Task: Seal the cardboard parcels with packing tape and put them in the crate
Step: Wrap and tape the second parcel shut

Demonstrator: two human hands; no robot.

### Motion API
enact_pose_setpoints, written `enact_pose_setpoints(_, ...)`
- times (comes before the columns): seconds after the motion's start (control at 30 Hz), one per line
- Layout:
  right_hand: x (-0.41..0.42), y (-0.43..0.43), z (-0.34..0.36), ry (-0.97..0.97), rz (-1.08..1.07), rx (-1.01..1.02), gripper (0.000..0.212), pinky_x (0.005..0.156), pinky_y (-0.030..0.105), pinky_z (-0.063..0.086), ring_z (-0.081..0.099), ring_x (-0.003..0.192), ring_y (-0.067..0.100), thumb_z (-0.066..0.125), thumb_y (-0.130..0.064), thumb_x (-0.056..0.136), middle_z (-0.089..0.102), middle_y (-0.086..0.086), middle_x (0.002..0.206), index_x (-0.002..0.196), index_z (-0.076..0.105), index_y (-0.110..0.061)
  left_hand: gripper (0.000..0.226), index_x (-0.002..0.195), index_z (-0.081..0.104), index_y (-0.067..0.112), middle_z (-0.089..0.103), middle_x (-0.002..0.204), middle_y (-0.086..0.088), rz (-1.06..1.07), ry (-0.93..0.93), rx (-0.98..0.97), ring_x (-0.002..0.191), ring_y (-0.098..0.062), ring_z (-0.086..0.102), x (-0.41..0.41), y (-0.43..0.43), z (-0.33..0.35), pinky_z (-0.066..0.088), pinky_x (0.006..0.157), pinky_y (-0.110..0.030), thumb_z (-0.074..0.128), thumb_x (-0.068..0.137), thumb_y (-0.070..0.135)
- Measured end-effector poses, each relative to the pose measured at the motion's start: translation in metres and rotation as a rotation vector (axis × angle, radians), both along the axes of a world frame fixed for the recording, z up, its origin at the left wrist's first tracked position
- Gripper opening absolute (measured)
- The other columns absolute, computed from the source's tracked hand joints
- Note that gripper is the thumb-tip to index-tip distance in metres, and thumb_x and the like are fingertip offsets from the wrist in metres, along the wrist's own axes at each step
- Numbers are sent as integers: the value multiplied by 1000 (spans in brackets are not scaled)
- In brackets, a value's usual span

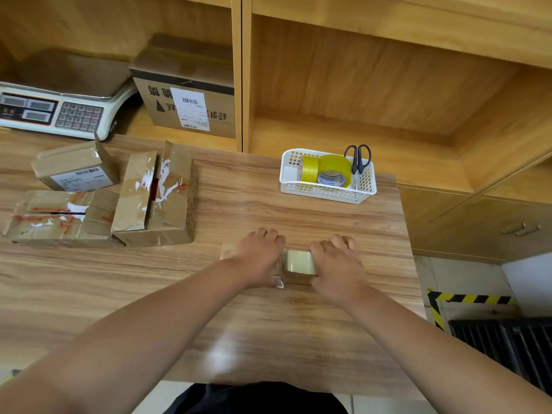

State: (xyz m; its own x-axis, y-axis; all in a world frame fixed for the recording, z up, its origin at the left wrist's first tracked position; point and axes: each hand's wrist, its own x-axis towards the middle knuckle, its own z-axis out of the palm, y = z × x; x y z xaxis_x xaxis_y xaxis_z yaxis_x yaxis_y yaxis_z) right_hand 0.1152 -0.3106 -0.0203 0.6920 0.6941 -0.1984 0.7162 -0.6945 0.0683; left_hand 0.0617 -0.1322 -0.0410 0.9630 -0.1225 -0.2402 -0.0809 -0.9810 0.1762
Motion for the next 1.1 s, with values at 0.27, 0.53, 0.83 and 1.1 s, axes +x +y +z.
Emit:
enact_pose_setpoints(0.27, 23, 27, 40, 318, -239, 503, 43, 87, 32, 36, 46, 106, 15, 68, -28, 75, 56, -5, 113, 116, 54, -25, 96, 140, 36, 21, 47, 125, 8, 372, 52, -684, 113, -10, 46, -9, 35, 13, 34, 87, -17, 89, 59, 26)
enact_pose_setpoints(0.53, 10, 66, 45, 594, -226, 537, 30, 60, 36, 49, 57, 83, 17, 69, -12, 72, 62, -3, 93, 93, 53, -28, 92, 137, 37, 22, 54, 113, 10, 475, 104, -852, 105, -7, 52, -33, 53, -1, 40, 76, -4, 86, 60, 7)
enact_pose_setpoints(0.83, 0, 89, 47, 549, -76, 370, 31, 67, 29, 31, 53, 89, 18, 65, -17, 72, 56, -16, 86, 93, 50, -33, 95, 136, 36, 31, 53, 109, 19, 563, 126, -830, 103, -5, 54, -54, 66, -12, 39, 70, -9, 89, 58, 23)
enact_pose_setpoints(1.1, 14, 77, 61, 391, 29, 249, 27, 76, 25, 24, 46, 84, 14, 69, -24, 76, 56, -16, 85, 93, 52, -36, 94, 135, 33, 31, 55, 112, 11, 622, 89, -755, 92, -7, 58, -63, 59, -12, 46, 66, -13, 87, 59, 28)
